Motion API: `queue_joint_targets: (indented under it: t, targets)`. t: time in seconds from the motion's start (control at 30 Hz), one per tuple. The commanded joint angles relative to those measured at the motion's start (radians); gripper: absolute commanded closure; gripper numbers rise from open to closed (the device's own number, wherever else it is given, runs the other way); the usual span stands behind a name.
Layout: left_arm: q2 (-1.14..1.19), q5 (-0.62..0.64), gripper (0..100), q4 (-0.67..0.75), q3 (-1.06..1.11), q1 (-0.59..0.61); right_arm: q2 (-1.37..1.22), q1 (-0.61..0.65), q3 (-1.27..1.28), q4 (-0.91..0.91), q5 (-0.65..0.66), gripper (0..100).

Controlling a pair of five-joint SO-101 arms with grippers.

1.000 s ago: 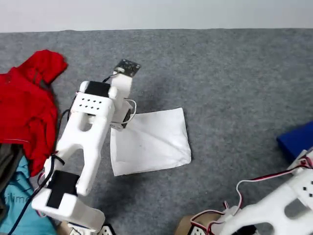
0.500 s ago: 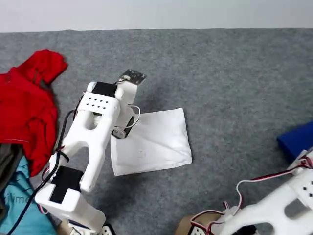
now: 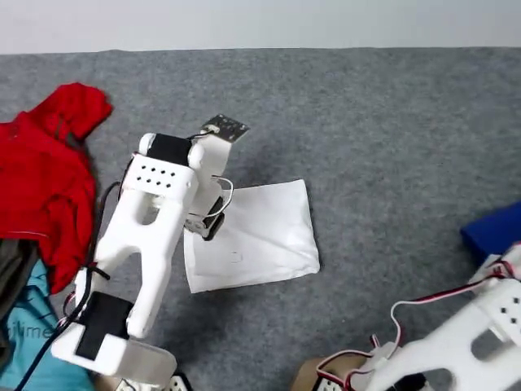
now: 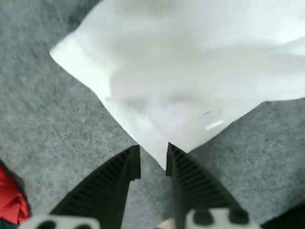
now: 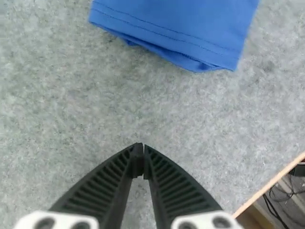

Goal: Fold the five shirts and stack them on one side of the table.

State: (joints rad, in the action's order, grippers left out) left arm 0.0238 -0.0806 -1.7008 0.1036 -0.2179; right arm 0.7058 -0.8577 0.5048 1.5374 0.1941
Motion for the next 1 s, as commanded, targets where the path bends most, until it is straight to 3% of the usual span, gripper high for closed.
queue_joint_targets:
  t: [0.0,0.2,0.43,0.6,0.77,0.97]
  targets:
    - [-0.02,0.025,89,0.074,0.016,-0.02,0.024,0.065,-0.008,-0.015,-0.009,99.0]
    - [0.126,0.025,96,0.11,0.059,-0.021,0.024,0.147,-0.008,-0.015,-0.012,99.0]
    - [0.259,0.017,100,-0.015,0.059,-0.021,0.022,0.148,-0.006,-0.015,-0.012,99.0]
    - [0.158,-0.02,100,-0.055,0.113,-0.023,0.016,0.147,-0.006,-0.015,-0.012,99.0]
    - [-0.012,-0.035,100,-0.052,0.288,-0.149,0.015,0.148,-0.005,-0.024,-0.012,99.0]
    - [-0.123,-0.041,100,-0.04,0.257,-0.153,0.024,0.15,0.057,-0.102,-0.012,99.0]
